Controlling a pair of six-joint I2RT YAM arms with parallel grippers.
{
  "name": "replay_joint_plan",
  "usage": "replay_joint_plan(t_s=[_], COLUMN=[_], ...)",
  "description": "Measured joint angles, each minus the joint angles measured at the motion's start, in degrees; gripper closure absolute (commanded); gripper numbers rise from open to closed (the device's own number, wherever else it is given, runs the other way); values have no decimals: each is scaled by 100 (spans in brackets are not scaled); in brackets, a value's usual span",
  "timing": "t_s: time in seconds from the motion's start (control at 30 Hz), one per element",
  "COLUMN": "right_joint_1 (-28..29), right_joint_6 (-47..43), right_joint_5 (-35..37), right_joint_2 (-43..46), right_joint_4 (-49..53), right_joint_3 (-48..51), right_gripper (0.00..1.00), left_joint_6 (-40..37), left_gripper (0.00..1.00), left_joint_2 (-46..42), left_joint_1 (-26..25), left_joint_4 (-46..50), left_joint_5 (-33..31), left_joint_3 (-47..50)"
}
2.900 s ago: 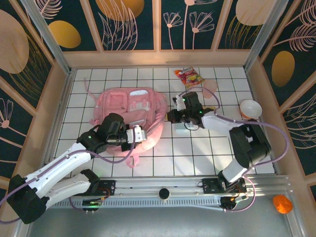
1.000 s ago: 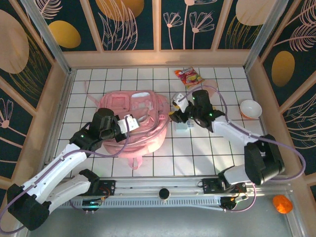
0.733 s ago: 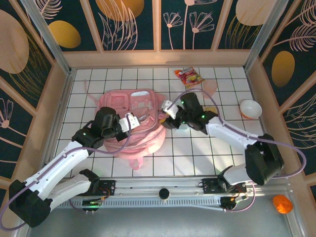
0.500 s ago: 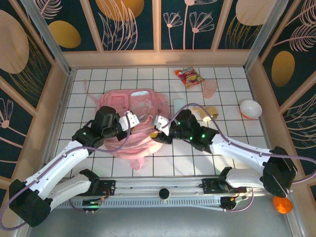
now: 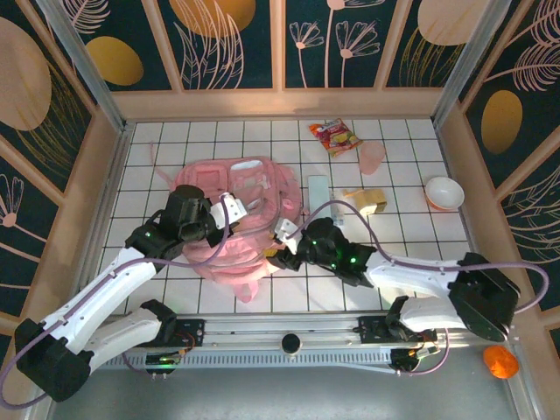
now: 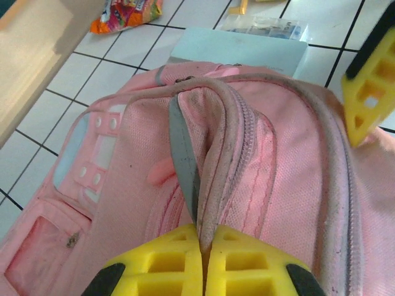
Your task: Pack books, pencil case, and school supplies into a backpack
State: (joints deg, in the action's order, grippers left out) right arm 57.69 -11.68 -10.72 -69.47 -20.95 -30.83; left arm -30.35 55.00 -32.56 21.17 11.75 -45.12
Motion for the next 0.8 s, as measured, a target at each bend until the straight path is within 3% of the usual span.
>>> replay_joint_plan(t_s=[0.13,0.3,0.47,0.8], right_joint_1=[-584,-1937,-2761,-2907], right_joint_6=[-153,-861,-2061,-3606], right_joint_5=[-238,-885,-1587,-2155], right_joint_2=[765,920,4,-2262], right_joint_4=[619,1515,2415,3115], right_joint_3=[-7,-199,-986,-2465], right_gripper=[30,27,29,33], left_joint_6=[-186,-671,-1257,-1860], left_gripper=[100,100,100,100], left_joint_2=[-179,-643,-887,-951], left_joint_1=[4,28,28,26], left_joint_4=[-17,-28,127,208], left_joint_5=[66,476,756,850], left_joint_3=[28,382,643,811])
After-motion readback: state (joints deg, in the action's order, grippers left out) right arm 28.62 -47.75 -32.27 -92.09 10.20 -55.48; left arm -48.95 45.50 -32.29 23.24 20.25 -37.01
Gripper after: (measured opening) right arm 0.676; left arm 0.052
